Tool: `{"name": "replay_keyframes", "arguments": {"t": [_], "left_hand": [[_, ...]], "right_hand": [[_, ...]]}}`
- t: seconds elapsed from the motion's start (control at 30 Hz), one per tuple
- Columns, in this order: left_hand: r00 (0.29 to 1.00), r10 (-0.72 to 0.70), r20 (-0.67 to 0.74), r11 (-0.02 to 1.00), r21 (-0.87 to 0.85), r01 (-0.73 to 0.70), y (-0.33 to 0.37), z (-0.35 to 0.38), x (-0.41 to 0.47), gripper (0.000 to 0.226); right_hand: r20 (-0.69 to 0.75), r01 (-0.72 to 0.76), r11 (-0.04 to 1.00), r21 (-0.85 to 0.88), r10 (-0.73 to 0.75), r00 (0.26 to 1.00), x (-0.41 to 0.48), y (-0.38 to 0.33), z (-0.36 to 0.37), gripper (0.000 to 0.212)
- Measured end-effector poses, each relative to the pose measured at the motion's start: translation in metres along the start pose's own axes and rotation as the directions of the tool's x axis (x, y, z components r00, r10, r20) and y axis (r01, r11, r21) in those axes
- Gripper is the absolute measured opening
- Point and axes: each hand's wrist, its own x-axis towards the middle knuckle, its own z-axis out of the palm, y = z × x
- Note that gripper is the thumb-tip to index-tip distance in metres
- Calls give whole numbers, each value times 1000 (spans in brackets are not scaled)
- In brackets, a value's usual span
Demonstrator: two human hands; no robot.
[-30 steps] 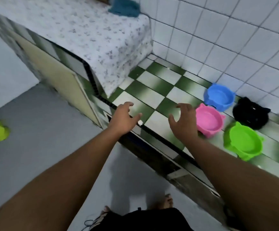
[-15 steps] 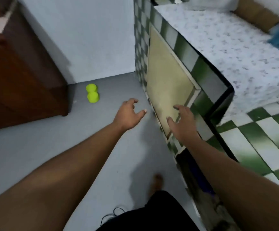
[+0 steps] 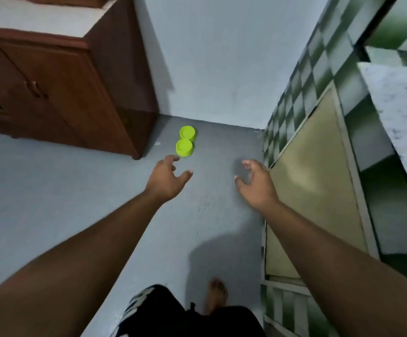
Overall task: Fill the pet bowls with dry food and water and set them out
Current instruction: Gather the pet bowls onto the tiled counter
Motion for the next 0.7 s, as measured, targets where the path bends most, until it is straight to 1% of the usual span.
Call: {"name": "replay_keyframes", "arguments": {"t": [0.1, 0.3, 0.43, 0.57, 0.7], "left_hand": [[998, -57, -39, 998, -30, 56, 1, 1, 43, 65], [986, -161, -46, 982, -105, 156, -19, 12, 162, 67], [971, -238, -6, 964, -123, 236, -45, 24, 252, 69], [947, -314, 74, 940, -116, 321, -78, 47, 339, 72], [926, -360, 111, 921, -118, 372, -119, 93, 428, 76]], "right_hand": [[100, -36, 999, -1, 36, 994, 69, -7, 8, 46], [215, -18, 1000, -15, 21, 976, 205, -24, 62, 45], [262, -35, 998, -49, 47, 964, 295, -18, 110, 46], [299, -110, 992, -67, 126, 946, 385, 0, 165, 44], [295, -126, 992, -32, 130, 947, 472, 41, 238, 41]]}}
